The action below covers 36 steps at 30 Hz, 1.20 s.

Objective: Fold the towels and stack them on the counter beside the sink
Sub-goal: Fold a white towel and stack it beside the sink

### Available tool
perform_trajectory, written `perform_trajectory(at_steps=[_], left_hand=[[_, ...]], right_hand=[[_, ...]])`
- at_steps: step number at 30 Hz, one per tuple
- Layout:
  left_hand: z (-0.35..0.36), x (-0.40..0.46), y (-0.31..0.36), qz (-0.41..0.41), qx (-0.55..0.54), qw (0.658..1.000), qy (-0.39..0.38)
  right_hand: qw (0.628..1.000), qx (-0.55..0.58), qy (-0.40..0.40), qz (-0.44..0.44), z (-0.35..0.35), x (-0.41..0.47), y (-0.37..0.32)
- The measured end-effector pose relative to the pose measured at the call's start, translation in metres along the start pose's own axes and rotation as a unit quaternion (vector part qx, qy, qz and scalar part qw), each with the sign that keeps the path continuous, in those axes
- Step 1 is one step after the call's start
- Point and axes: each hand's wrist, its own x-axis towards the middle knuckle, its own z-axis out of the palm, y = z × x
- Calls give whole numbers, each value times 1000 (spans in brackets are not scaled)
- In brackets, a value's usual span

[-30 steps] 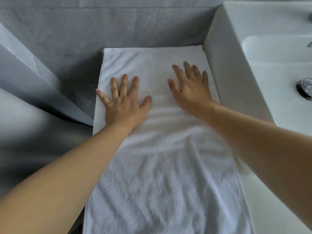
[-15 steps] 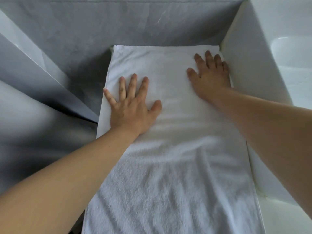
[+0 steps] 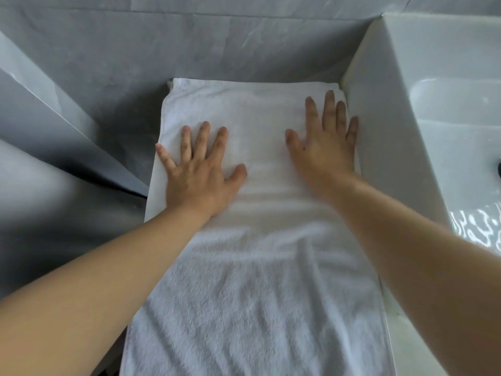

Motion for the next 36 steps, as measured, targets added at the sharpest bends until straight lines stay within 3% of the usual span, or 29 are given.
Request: perform_trajectory(at_steps=[2,6,16,20,22,28,33,36], left_hand=[[-1,1,1,0,-1,1000,-3],[-1,4,1,-3,8,1000,-2],[-21,-7,12,-1,23,999,-24],[-21,-94,35,190,3,979,70],[-11,-138,32,230,25,972,44],[6,-156,12,196,81,976,-55],[7,-156,13,190,92,975,-66],[6,-154,15,179,86,978,-58]], right_hand=[[999,35,17,-16,-3,-49,-7],[996,-21,-84,-9,2,-118,19],[997,-39,-68,-24,12,-126,33],[997,-30,-58,-28,13,-122,34],[998,-29,-57,-27,13,-122,35],[998,-32,-46,-32,16,-118,35],[996,-33,-69,-35,9,-116,33],[997,-23,-31,-68,-1,-135,34]])
